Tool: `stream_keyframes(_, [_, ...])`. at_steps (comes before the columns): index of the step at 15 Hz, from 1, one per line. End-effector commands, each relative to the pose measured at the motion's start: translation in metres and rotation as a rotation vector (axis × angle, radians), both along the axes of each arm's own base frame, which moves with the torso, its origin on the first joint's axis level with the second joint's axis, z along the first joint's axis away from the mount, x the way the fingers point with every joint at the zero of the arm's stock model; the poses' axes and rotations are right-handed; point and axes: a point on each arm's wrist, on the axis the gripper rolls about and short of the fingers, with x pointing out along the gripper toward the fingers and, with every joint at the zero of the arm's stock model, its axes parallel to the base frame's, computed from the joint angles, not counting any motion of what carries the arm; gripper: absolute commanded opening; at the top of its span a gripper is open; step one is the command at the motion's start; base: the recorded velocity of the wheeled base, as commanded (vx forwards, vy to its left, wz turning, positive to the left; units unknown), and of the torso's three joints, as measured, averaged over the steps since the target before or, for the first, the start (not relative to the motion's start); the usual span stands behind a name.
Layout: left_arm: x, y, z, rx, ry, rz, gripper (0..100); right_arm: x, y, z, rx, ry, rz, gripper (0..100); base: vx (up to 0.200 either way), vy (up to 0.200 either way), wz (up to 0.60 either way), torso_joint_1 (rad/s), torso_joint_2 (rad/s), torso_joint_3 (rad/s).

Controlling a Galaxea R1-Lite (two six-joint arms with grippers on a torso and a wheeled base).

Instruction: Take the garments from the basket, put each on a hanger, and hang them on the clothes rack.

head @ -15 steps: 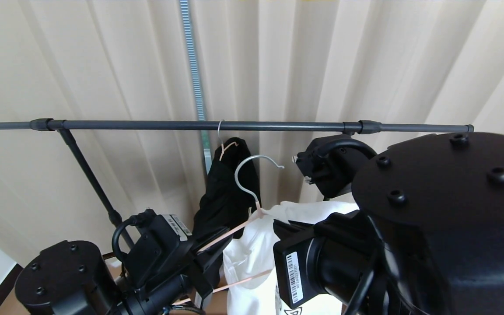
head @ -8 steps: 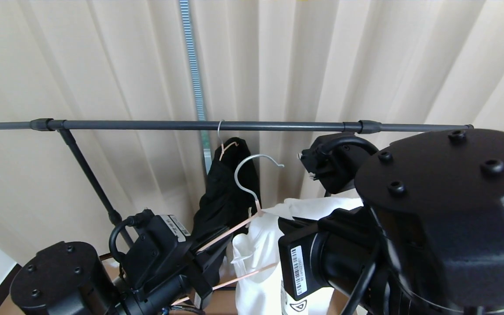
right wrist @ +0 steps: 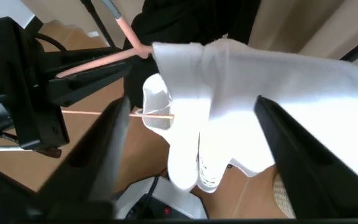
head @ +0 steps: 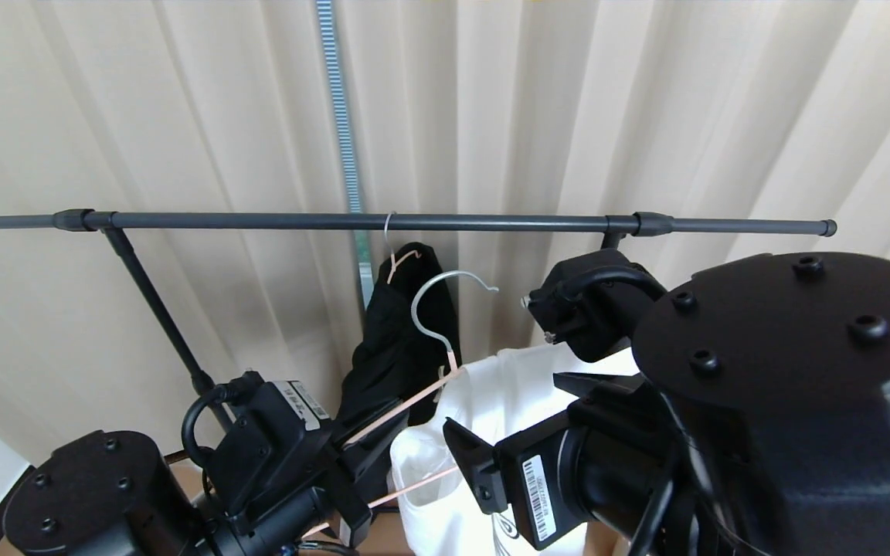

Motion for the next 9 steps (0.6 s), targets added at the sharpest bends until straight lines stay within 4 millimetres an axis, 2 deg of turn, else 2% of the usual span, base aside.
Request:
stream_keyframes(1, [-0.001, 0.001, -0.001, 0.003, 0.004, -0.001, 0, -0.003, -0.007, 0.002, -0.014, -0.012, 0.012, 100, 0.0, 0.0, 0.0, 0.0, 0.0, 0.0])
stream_keyframes(5, [-0.001, 0.003, -0.004, 0.015, 0.012, -0.007, 0, -0.013, -0.034, 0.003, -0.113, -0.066, 0.083, 100, 0.0, 0.0, 0.0, 0.0, 0.0, 0.0])
stream_keyframes(9, [0.002, 0.014, -0.009, 0.04, 0.028, -0.034, 0, -0.006, -0.092, 0.025, -0.143, -0.124, 0.305, 100, 0.0, 0.0, 0.0, 0.0, 0.0, 0.0])
